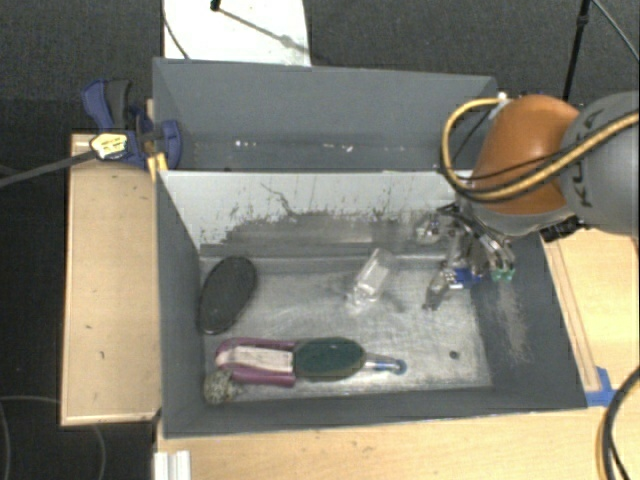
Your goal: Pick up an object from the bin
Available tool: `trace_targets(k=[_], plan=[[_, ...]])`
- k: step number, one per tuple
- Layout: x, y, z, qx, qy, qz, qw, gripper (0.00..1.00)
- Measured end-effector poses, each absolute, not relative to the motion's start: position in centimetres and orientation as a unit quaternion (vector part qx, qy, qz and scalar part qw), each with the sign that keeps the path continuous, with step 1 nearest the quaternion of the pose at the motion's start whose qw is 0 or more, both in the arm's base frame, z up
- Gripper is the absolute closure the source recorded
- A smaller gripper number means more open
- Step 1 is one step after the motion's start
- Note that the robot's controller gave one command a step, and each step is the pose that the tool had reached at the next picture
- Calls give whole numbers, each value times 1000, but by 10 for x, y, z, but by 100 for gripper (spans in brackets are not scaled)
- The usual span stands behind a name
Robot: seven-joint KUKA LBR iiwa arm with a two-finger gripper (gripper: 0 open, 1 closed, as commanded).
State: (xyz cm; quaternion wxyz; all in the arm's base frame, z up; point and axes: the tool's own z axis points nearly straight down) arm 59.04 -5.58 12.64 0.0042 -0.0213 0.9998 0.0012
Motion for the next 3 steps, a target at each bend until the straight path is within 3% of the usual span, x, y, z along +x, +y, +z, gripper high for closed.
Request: trace_targets(k=[1, 2, 3], plan=[[572, 47, 121, 11, 1000, 2, 0, 0], [589, -2, 72, -24, 1000, 2, 3, 0], [591, -1, 75, -26, 1000, 1, 6, 100]])
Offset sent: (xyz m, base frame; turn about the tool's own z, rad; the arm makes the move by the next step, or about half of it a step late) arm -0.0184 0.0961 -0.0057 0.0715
